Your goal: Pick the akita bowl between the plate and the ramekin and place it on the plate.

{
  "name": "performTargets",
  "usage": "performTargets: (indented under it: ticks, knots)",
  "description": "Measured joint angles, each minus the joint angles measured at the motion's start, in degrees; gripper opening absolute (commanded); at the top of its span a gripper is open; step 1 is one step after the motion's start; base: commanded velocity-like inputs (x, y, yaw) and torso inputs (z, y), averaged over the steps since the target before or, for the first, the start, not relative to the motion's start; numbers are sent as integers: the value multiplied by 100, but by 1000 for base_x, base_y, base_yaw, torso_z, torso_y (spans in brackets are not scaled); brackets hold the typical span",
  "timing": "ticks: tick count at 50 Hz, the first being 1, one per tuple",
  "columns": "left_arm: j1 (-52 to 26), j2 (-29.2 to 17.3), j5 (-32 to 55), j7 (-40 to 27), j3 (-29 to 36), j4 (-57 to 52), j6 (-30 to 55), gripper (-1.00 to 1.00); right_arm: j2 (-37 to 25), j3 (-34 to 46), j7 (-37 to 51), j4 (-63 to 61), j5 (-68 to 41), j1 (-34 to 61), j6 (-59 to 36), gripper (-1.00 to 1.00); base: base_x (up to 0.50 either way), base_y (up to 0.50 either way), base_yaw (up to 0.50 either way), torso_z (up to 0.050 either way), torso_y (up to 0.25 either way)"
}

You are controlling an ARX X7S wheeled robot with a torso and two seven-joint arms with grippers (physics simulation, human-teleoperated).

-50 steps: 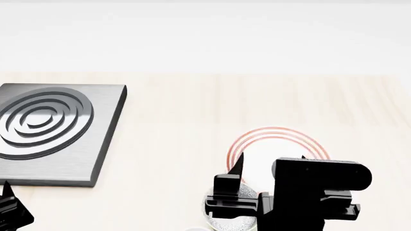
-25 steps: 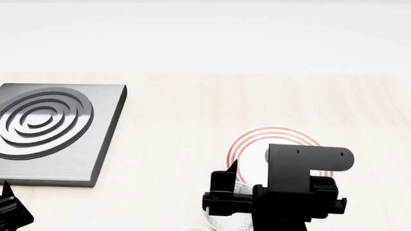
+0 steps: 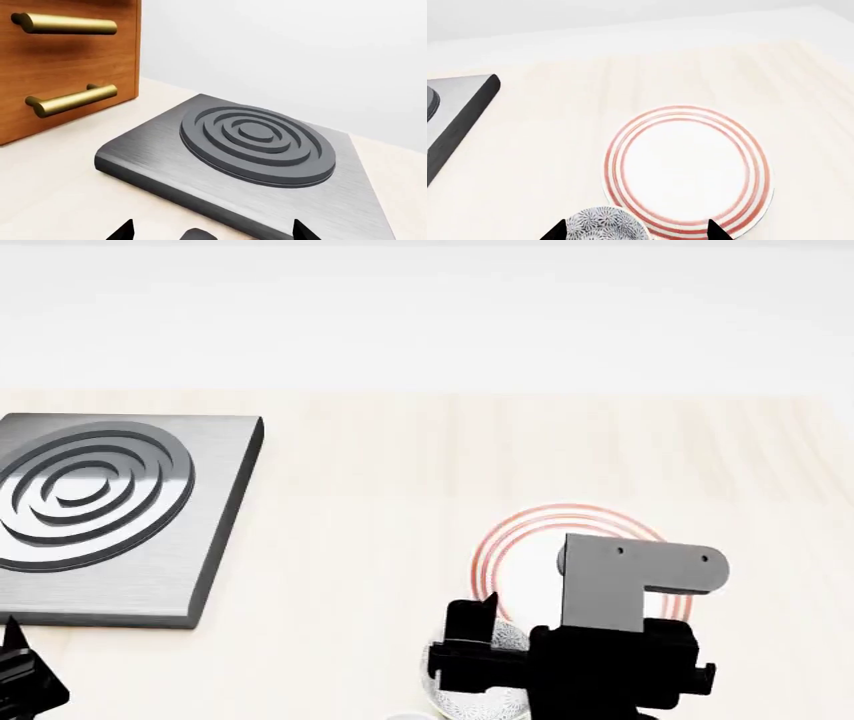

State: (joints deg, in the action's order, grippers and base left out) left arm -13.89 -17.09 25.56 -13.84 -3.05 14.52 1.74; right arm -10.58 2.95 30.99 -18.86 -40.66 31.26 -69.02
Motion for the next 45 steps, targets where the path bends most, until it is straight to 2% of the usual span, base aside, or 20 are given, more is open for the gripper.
performTargets:
  ticks: [45]
  knots:
    - [-6, -30, 41, -42, 47, 16, -21, 100, 78, -420, 93, 846, -260, -22, 137, 100, 0, 0, 0, 0, 0]
